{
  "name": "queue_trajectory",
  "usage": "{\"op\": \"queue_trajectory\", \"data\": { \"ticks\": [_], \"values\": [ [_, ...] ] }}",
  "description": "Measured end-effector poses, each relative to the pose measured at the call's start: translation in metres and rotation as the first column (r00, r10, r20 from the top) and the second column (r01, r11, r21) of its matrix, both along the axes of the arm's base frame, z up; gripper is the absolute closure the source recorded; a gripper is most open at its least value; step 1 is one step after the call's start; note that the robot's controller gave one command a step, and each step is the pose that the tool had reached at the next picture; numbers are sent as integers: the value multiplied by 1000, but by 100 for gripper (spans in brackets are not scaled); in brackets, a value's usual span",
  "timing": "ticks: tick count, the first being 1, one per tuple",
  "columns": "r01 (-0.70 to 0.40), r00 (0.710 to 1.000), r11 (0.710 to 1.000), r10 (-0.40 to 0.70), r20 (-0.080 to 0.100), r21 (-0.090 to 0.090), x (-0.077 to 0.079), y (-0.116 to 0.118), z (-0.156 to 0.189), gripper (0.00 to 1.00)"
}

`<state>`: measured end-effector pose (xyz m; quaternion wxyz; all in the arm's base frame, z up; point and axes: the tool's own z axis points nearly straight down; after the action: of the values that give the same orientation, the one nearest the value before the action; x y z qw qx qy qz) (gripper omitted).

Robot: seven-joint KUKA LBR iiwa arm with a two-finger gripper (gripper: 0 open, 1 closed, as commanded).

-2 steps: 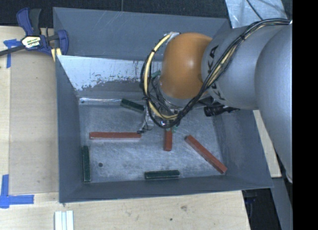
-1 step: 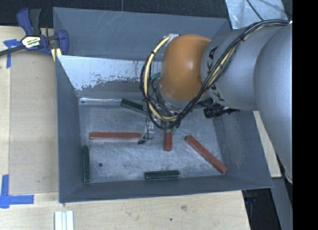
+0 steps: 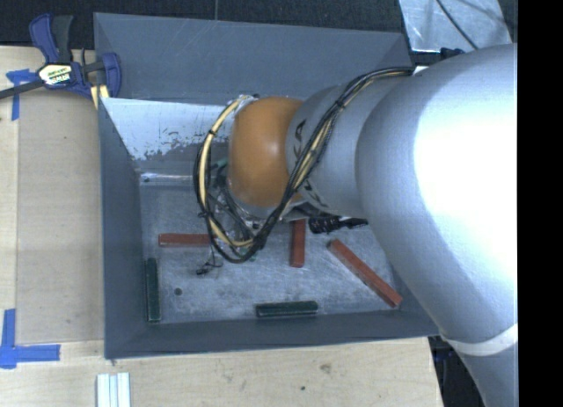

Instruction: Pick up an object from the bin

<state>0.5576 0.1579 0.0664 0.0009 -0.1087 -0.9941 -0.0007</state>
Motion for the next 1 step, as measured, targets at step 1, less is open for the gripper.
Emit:
{"op": "queue_trajectory", "data": {
  "ticks": [1],
  "values": [
    [-257,966,966,257,8,-1,17,12,21,0]
  ]
}}
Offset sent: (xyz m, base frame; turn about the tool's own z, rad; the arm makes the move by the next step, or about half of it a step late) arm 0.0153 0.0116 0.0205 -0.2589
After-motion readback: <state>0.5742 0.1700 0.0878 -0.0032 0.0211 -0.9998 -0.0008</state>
